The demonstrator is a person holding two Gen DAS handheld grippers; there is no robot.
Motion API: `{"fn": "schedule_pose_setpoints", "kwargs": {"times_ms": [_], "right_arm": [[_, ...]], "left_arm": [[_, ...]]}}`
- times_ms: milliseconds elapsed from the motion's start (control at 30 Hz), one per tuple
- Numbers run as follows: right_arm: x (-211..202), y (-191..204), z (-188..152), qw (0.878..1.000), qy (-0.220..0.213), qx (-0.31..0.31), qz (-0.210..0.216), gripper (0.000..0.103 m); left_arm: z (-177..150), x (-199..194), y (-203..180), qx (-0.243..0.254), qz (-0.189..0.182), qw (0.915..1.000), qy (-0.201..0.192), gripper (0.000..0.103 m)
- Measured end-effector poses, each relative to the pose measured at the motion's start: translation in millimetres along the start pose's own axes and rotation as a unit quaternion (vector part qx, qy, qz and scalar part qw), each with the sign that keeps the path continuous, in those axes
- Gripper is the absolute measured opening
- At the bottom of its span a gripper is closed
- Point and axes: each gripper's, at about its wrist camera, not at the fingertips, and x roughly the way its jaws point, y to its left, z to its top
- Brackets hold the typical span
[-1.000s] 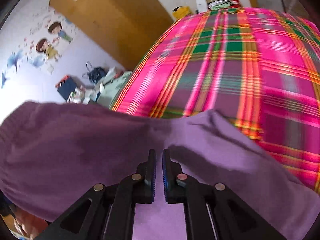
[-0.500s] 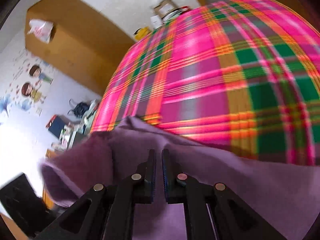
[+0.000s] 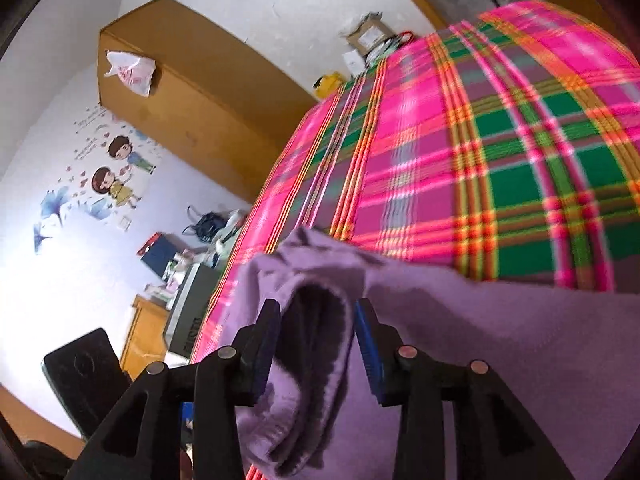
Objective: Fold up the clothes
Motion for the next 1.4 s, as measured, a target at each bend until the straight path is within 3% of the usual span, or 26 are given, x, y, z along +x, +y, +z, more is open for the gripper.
{"fn": "schedule_pose_setpoints", "kwargs": {"times_ms": [200,300,533,600,633,700,867,933,1000,1100,1300,1400], "right_arm": [[-2,5,3,0.999,-0.023,-0.002,0.038,0.048],[-1,8,4,0.999,-0.018,-0.007,0.031,0.049],[31,6,2,0.999,0.051,-0.004,0.002,0.05],[35,5,2,0.999,0.053,-0.006,-0.008,0.037],[36,5,2,0.998,0.052,-0.01,-0.015,0.006],[30,5,0,0.999,0.039,-0.004,-0.01,0.005],[3,-3,-6,1.0,-0.001,0.023,0.008,0.005],[8,-13,-8,0.999,0.018,0.031,-0.009,0.016],[13,-20,-12,0.998,0.025,0.05,-0.021,0.019],[-2,-16,-18,0.999,0.006,0.045,-0.022,0.031],[-33,1,-48,1.0,0.005,0.005,-0.018,0.031],[-44,16,-68,1.0,-0.008,-0.025,0.013,0.031]], "left_arm": [[-10,7,15,-0.028,0.025,0.9991,0.019,0.025],[-14,11,10,-0.02,0.025,0.9991,0.029,0.025],[-18,21,1,0.006,0.017,0.9985,0.051,0.031],[-21,29,2,0.008,0.017,0.9979,0.062,0.031],[-22,30,2,0.009,0.016,0.9978,0.063,0.031],[-23,27,1,0.011,0.013,0.9979,0.063,0.031],[-27,24,-1,0.018,-0.005,0.9974,0.069,0.031],[-29,24,2,0.011,-0.01,0.9974,0.071,0.031],[-30,18,1,0.013,-0.008,0.9976,0.067,0.031],[-32,5,0,0.013,-0.004,0.9985,0.053,0.031],[-27,-30,30,-0.028,0.055,0.9981,-0.005,0.031],[-23,-41,46,-0.053,0.074,0.9957,-0.018,0.031]]}}
